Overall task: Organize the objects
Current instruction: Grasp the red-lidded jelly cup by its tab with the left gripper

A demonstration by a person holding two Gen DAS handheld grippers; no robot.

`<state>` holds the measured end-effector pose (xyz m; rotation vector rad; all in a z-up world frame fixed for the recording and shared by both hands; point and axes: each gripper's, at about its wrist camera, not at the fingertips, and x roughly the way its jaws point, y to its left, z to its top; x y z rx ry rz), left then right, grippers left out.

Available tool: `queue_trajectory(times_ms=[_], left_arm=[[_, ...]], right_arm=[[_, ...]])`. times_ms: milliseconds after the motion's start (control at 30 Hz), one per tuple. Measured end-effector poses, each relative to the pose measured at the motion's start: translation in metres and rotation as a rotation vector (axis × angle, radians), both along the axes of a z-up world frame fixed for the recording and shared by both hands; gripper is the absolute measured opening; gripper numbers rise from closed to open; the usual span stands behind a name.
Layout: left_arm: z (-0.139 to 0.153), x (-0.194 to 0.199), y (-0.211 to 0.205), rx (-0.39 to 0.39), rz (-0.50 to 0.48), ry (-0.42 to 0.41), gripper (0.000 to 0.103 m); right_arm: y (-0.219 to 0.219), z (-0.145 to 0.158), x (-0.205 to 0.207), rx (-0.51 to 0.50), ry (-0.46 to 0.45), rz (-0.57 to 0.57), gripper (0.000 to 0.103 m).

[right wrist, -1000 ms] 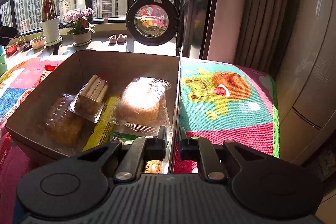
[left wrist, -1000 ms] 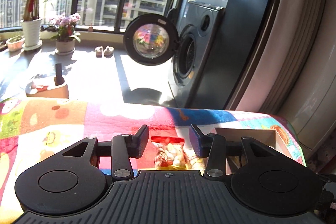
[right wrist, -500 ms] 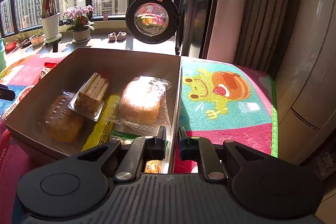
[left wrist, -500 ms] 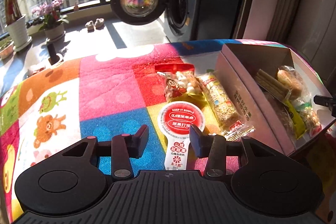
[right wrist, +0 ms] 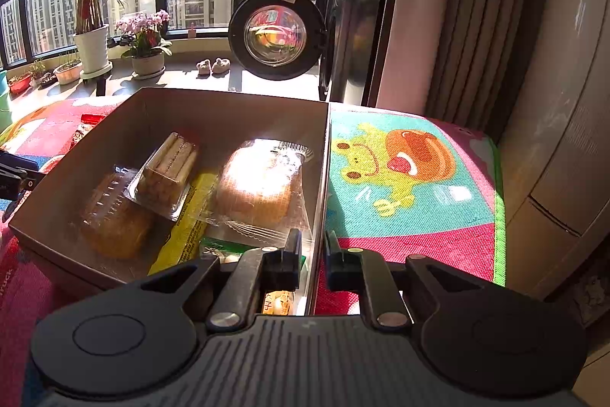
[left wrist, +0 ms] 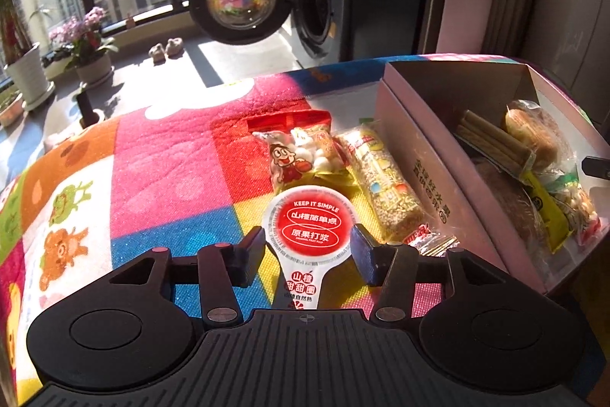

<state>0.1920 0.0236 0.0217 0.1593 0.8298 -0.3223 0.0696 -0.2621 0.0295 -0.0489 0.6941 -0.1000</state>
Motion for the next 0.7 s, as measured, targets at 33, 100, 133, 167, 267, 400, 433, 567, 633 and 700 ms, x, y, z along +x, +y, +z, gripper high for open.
queue_trajectory(times_ms=[33, 100, 133, 167, 267, 400, 433, 567, 633, 700], left_arm=[[0.0, 0.002, 0.001, -0.01, 0.008, 0.001, 0.056], [-0.001, 0.006, 0.003, -0.02, 0.031, 0.006, 0.056], [-0.002, 0.009, 0.004, -0.031, 0.04, 0.008, 0.056], [-0.002, 0.01, 0.005, -0.036, 0.045, 0.007, 0.056], [-0.002, 0.011, 0.001, -0.023, 0.036, -0.006, 0.055], [-0.004, 0.002, -0.007, 0.01, -0.047, -0.009, 0.061], [-0.005, 0.001, -0.008, 0.025, -0.058, -0.009, 0.062], [-0.012, 0.0, -0.009, 0.029, -0.058, 0.015, 0.063], [-0.012, 0.002, -0.007, 0.013, -0.037, 0.023, 0.063], [-0.012, 0.005, -0.009, 0.012, -0.023, 0.022, 0.063]], right_arm=[[0.0, 0.0, 0.0, 0.0, 0.0, 0.0, 0.013], [0.0, 0.0, 0.0, 0.0, 0.0, 0.001, 0.013], [0.0, 0.0, 0.0, 0.0, 0.0, 0.001, 0.013], [0.0, 0.0, 0.0, 0.0, 0.0, 0.0, 0.013], [0.0, 0.0, 0.0, 0.0, 0.0, 0.001, 0.013], [0.0, 0.0, 0.0, 0.002, 0.0, 0.0, 0.013], [0.0, 0.0, 0.0, 0.002, -0.001, 0.001, 0.013], [0.0, 0.001, 0.0, 0.003, -0.002, 0.0, 0.013], [0.0, 0.001, 0.0, 0.003, -0.002, 0.001, 0.014], [0.0, 0.001, 0.0, 0.002, -0.001, 0.002, 0.014]])
